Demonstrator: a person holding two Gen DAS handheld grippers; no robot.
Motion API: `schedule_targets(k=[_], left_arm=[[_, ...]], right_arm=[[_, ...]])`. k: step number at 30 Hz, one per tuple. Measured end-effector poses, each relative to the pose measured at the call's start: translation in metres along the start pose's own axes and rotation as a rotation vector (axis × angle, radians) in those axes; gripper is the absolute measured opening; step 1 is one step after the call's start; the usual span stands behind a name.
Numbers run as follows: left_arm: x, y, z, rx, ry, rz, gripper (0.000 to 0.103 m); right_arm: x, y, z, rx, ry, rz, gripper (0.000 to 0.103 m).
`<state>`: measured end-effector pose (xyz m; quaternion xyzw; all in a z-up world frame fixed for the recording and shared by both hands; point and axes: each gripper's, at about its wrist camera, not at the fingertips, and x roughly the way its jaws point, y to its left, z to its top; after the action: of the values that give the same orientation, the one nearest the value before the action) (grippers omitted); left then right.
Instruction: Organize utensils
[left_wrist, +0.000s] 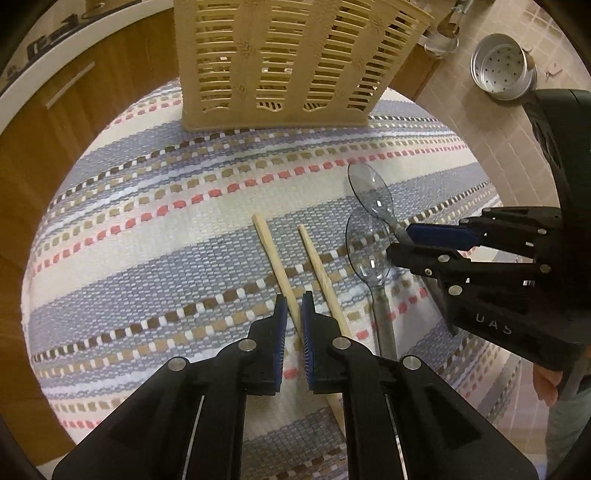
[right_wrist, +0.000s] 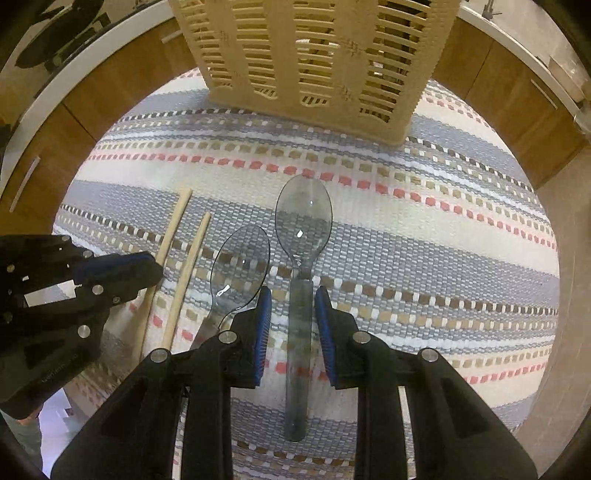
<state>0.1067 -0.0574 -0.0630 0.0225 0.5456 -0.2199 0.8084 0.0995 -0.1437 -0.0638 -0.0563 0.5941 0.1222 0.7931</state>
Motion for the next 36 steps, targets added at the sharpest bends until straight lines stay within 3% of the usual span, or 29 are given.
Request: schedule_targets(k=[2, 10, 22, 26, 36], left_arm=[[0.002, 0.0, 0.002, -0.004, 0.002, 0.0, 0.008], [0.006, -0.001, 0.012, -0.005, 0.027, 0.005, 0.008], [0.016, -0.016, 0.027, 0.03, 0.073, 0.064, 0.007], [0.019, -0.023, 0.026, 0.03, 0.057, 0.084, 0.005], [0.005, -0.003, 0.012, -0.046, -0.017, 0.024, 0.0]], right_arm=[[0.0, -0.004, 0.003, 0.013, 0.004, -0.015, 0.011], [-0.002, -0.03, -0.009, 0.087, 0.049, 0.001, 0.011], [0.011, -0.029, 0.012, 0.074, 0.088, -0.008, 0.011], [0.012, -0.025, 0.014, 0.063, 0.079, -0.019, 0.01], [-0.006, -0.036, -0.004, 0.076, 0.033, 0.028, 0.01]])
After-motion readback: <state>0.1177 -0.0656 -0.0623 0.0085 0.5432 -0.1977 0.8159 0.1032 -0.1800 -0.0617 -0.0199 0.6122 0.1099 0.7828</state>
